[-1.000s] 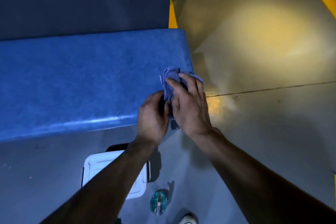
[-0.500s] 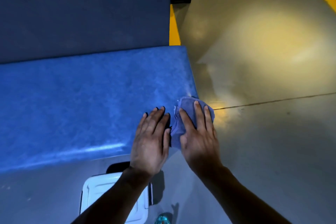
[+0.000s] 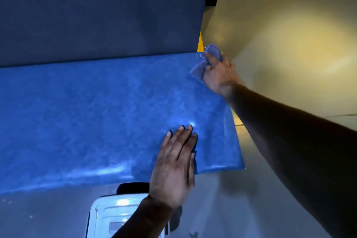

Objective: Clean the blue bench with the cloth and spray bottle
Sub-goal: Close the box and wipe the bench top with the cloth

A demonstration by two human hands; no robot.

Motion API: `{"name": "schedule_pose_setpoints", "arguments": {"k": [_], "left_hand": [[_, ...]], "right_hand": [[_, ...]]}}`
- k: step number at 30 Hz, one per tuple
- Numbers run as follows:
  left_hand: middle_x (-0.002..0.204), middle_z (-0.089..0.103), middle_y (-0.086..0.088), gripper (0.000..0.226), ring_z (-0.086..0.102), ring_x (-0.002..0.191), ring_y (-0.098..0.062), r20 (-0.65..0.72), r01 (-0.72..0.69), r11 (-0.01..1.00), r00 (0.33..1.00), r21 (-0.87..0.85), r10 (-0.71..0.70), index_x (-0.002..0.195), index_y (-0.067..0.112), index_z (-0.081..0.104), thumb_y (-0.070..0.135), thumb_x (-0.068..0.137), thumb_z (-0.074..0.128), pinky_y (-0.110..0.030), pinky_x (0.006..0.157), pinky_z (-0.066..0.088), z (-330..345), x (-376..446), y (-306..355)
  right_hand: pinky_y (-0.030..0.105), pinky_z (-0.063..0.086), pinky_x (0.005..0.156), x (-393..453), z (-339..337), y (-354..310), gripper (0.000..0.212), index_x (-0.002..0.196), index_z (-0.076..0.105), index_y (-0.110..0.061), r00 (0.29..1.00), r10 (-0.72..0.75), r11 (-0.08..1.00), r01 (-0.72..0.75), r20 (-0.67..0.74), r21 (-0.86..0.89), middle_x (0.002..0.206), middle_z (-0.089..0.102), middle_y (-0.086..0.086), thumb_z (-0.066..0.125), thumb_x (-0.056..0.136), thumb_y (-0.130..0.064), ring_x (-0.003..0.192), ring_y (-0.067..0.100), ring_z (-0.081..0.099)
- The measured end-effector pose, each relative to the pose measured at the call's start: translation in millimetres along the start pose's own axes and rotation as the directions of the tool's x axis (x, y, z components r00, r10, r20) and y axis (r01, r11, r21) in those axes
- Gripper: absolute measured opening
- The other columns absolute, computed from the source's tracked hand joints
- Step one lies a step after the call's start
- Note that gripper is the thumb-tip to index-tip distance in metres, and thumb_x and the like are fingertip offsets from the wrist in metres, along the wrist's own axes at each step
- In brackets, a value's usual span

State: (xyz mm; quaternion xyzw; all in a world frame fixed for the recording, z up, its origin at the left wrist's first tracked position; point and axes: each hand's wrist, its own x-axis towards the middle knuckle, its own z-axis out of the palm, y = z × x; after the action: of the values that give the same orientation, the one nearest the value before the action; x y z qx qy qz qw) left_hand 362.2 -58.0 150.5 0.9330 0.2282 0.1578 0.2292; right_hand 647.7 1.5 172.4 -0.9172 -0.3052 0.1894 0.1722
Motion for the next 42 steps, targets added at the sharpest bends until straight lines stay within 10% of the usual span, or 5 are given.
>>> {"name": "schedule_pose_setpoints", "arguments": {"k": [18,31,34,39,42], "left_hand": [[0.164,0.027,0.0,0.054,0.02,0.155,-0.009,0.059,0.165,0.944,0.986,-0.286,-0.155,0.151,0.01,0.041,0.027,0.101,0.031,-0.032,0.122,0.029,-17,-1,1],[0.156,0.04,0.009,0.032,0.041,0.144,-0.003,0.113,0.193,0.926,0.98,-0.325,-0.164,0.128,0.021,0.064,0.015,0.098,0.055,-0.025,0.111,0.043,-47,-67,42],[0.141,0.054,0.015,0.028,0.052,0.132,0.0,0.14,0.35,0.834,0.937,-0.427,-0.321,0.123,0.027,0.067,0.023,0.096,0.061,-0.02,0.107,0.044,-40,-110,62],[0.119,0.074,0.008,0.05,0.071,0.106,-0.012,0.539,0.717,0.231,0.662,-0.658,-0.521,0.127,0.034,0.063,0.025,0.078,0.074,-0.026,0.087,0.057,-17,-148,87],[0.103,0.079,-0.001,0.035,0.072,0.09,-0.009,0.494,0.691,0.095,0.599,-0.717,-0.63,0.115,0.015,0.069,0.005,0.082,0.067,-0.022,0.08,0.055,-12,-161,81]], "right_hand": [[0.05,0.04,0.111,-258,45,28,0.047,0.126,0.07,-0.029,0.887,-0.371,0.928,0.36,-0.274,-0.093,0.154,0.049,0.0,0.056,0.081,-0.024,0.146,0.03,0.04],[0.031,0.05,0.101,-365,63,66,0.056,0.123,0.066,-0.043,0.965,0.08,0.868,0.056,-0.25,0.493,0.137,0.054,-0.008,0.07,0.078,-0.01,0.121,0.015,0.059],[0.01,0.042,0.099,-380,58,66,0.072,0.113,0.058,-0.067,0.965,0.244,0.768,-0.13,-0.1,0.627,0.129,0.053,-0.02,0.072,0.085,-0.002,0.118,-0.006,0.055],[0.047,0.045,0.111,-393,72,73,0.056,0.117,0.069,-0.047,0.927,0.324,0.526,-0.341,0.187,0.779,0.132,0.064,-0.007,0.062,0.091,0.003,0.124,0.012,0.06],[0.05,0.051,0.103,-399,89,65,0.056,0.123,0.068,-0.039,0.91,0.267,0.458,-0.411,0.319,0.789,0.128,0.07,-0.001,0.06,0.088,0.004,0.116,0.016,0.068]]}}
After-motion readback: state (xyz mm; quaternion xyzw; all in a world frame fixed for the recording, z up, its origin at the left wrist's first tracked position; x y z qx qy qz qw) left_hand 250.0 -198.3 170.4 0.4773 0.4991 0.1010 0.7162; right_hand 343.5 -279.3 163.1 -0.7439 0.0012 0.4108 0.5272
